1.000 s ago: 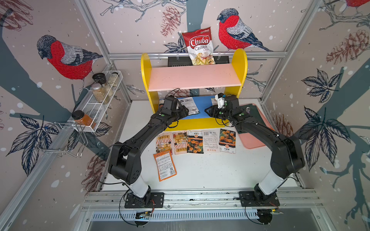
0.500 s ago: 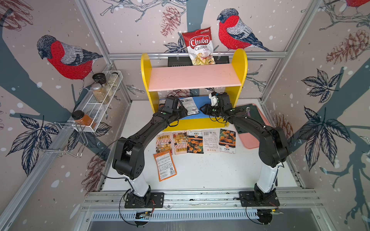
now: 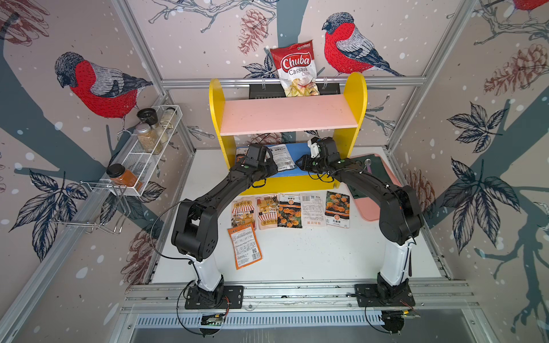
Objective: Take the seed bag off the shelf
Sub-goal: Pick up the seed packet from the shelf.
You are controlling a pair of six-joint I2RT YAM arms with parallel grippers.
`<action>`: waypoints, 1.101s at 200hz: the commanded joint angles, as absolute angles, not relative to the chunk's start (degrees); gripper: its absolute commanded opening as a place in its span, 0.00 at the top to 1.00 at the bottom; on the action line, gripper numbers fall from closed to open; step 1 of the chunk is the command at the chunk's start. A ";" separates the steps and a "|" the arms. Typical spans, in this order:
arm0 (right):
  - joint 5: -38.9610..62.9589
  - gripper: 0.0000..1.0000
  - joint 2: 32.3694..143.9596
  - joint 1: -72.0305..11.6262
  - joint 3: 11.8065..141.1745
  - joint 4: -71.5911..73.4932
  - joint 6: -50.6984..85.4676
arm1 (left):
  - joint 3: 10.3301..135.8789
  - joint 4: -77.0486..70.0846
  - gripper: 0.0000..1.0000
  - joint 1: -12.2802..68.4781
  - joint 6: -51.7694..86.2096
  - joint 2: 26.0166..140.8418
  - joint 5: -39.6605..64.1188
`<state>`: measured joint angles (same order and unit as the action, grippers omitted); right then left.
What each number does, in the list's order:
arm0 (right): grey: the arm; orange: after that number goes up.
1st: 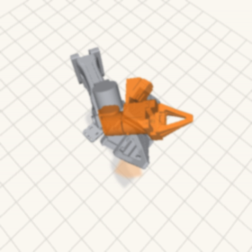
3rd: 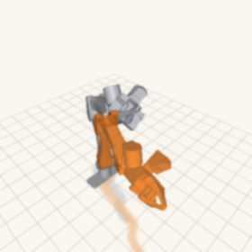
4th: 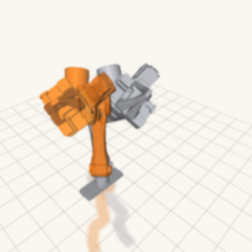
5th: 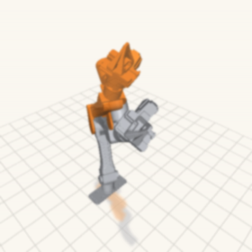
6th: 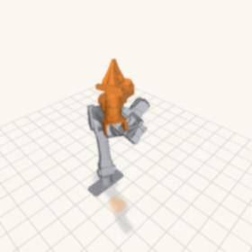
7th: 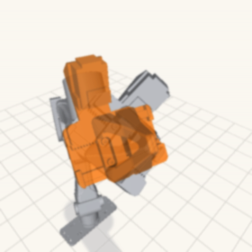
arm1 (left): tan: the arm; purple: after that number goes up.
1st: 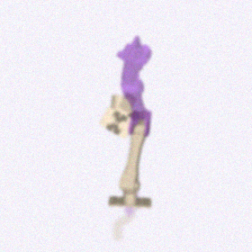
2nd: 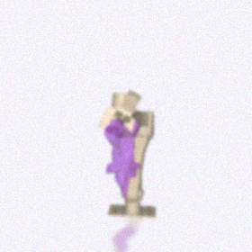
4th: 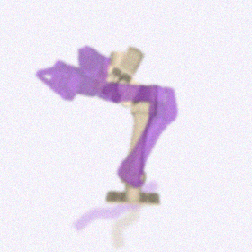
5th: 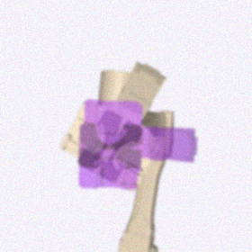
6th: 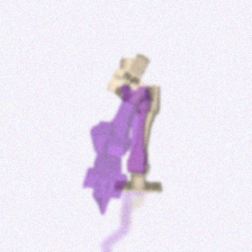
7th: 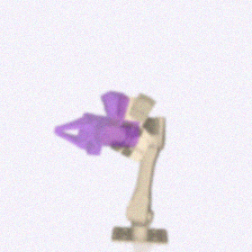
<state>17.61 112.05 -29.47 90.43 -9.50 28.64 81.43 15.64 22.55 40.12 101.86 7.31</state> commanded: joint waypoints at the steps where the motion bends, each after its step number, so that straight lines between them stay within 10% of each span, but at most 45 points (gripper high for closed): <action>1: 18.09 0.60 112.51 -29.65 91.23 -9.84 28.22 | 82.05 15.35 0.63 22.41 39.55 102.33 6.81; 139: 21.58 0.60 113.72 -30.32 90.07 -8.81 29.86 | 82.35 14.92 1.00 22.32 40.19 102.69 7.72; 220: 23.43 0.61 115.17 -30.36 90.44 -8.07 30.98 | 82.15 14.51 1.00 22.06 40.43 102.75 8.73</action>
